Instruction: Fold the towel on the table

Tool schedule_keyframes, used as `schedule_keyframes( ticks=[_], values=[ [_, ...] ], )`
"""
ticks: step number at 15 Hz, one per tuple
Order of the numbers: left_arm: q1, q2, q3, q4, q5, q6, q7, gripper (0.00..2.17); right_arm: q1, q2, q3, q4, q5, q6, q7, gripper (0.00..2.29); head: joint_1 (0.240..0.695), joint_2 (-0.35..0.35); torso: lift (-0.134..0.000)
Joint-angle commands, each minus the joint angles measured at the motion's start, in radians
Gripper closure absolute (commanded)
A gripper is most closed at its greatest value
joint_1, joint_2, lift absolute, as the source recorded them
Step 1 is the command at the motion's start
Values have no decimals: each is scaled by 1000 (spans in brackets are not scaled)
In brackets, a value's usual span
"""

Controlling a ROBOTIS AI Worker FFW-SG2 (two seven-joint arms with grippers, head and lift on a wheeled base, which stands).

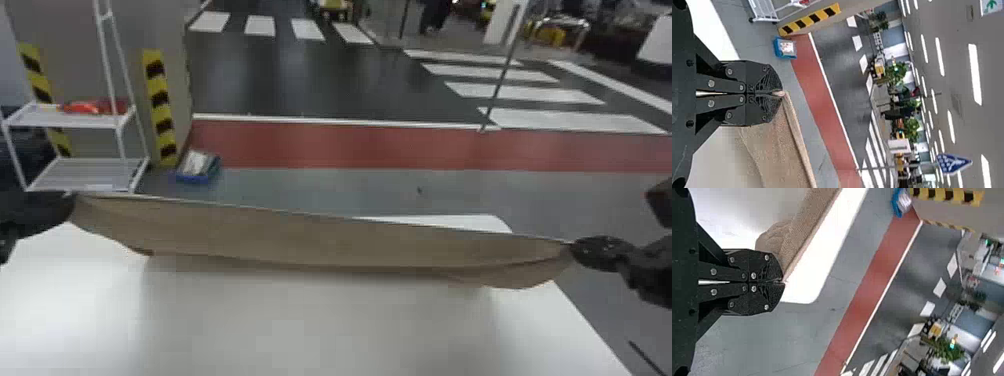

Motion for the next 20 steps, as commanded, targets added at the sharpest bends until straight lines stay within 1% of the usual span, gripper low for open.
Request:
schedule_keyframes(
  ticks=[1,2,3,4,5,6,7,8,9,10,12,13,15,16,18,19,20],
  values=[
    [227,-2,56,-75,61,-191,-41,1588,239,83,-69,-91,-3,-221,42,1710,600,-181,-125],
    [315,-4,62,-86,64,-286,-76,1588,328,121,-103,-101,-6,-344,66,1710,686,-182,-125],
    [375,0,64,-81,62,-362,-111,1588,395,142,-123,-95,-12,-439,77,1710,695,-187,-125],
    [404,3,67,-78,59,-405,-151,1588,438,155,-138,-94,-34,-473,77,1710,695,-195,-125],
    [421,6,79,-81,56,-418,-208,1588,464,170,-162,-94,-63,-498,96,1710,695,-209,-125],
    [422,13,93,-84,41,-418,-265,1585,478,175,-182,-91,-85,-501,105,1710,695,-226,-125],
    [422,27,96,-86,13,-418,-285,1582,490,176,-190,-89,-92,-516,112,1710,695,-250,-125],
    [421,38,97,-82,-28,-418,-297,1582,492,182,-201,-87,-103,-525,120,1710,695,-258,-125],
    [418,44,102,-82,-62,-415,-308,1582,482,181,-216,-81,-120,-525,122,1710,695,-258,-125],
    [408,50,103,-79,-86,-412,-317,1582,452,179,-221,-71,-118,-519,132,1710,695,-255,-125],
    [349,59,96,-41,-142,-402,-337,1582,354,172,-216,-32,-81,-467,151,1710,695,-241,-125],
    [309,70,84,-7,-169,-399,-337,1582,306,161,-196,-3,-43,-439,154,1710,695,-235,-125],
    [218,87,62,74,-208,-381,-337,1582,206,129,-161,81,27,-384,157,1710,695,-224,-125],
    [178,90,47,111,-226,-375,-337,1582,168,116,-141,118,57,-372,157,1710,695,-218,-125],
    [94,96,10,201,-251,-362,-338,1582,93,107,-98,192,115,-341,157,1710,695,-206,-125],
    [48,98,-13,252,-271,-350,-343,1582,55,99,-66,230,147,-329,157,1710,695,-205,-125],
    [10,98,-38,303,-298,-350,-344,1582,21,99,-44,265,179,-329,157,1710,695,-201,-125]
  ],
)
